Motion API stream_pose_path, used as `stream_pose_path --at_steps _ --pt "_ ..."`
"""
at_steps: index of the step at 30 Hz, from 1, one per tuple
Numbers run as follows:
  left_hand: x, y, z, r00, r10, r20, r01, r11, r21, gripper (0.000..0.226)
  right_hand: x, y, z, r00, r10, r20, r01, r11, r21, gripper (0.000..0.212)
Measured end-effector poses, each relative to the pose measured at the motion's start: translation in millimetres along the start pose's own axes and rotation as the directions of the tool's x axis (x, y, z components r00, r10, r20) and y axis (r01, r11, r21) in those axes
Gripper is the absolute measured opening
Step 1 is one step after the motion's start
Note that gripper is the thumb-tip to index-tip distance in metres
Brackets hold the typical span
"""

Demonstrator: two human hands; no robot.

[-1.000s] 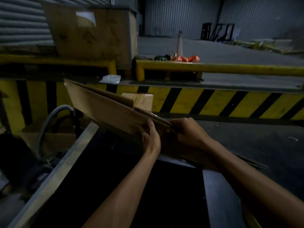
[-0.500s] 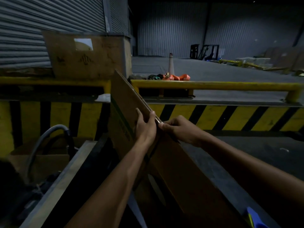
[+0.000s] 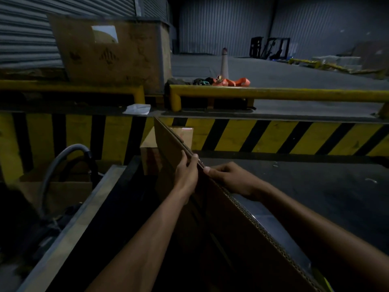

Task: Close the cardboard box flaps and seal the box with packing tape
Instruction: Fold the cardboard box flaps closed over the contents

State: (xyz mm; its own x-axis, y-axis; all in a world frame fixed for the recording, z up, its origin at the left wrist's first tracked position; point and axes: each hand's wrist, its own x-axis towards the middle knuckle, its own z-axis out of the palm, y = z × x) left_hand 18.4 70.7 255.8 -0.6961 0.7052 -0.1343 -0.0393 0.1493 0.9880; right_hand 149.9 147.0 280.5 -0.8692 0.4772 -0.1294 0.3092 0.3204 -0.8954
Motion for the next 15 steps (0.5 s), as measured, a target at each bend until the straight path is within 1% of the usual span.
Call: stream_pose_path --at_steps 2,4,7,9,10,15 --pt "1.3 -3.4 -0.1 0.999 -0.005 0.037 0.005 1.0 0.003 0.066 -3.8 4.1 -2.2 1.0 0.006 -0.001 -0.006 0.995 0.099 0.038" --pt "2.7 -5.0 1.7 0.998 -0.006 0.062 0.005 1.0 0.017 0.07 -6.7 4.9 -4.7 1.0 0.017 -0.008 -0.015 0.987 0.162 0.037" --pt "6.3 -4.6 3.8 0.998 0.001 0.056 -0.004 0.999 0.039 0.07 -6.0 10.3 -9.5 0.999 0.039 -0.003 -0.036 0.956 0.29 0.032" --pt "8.5 -5.0 2.0 0.999 0.003 0.05 -0.004 1.0 0.028 0.068 -3.4 15.3 -10.6 0.999 0.047 -0.004 -0.042 0.936 0.35 0.032" --pt "8.7 -5.7 0.2 0.999 0.006 0.053 -0.007 1.0 0.018 0.067 -3.1 15.7 -9.3 0.999 0.049 -0.006 -0.044 0.933 0.356 0.033" --pt "6.1 -9.0 -4.4 0.999 0.035 0.04 -0.036 0.999 0.022 0.066 -3.0 9.0 -1.9 1.0 0.02 0.001 -0.019 0.96 0.279 0.035"
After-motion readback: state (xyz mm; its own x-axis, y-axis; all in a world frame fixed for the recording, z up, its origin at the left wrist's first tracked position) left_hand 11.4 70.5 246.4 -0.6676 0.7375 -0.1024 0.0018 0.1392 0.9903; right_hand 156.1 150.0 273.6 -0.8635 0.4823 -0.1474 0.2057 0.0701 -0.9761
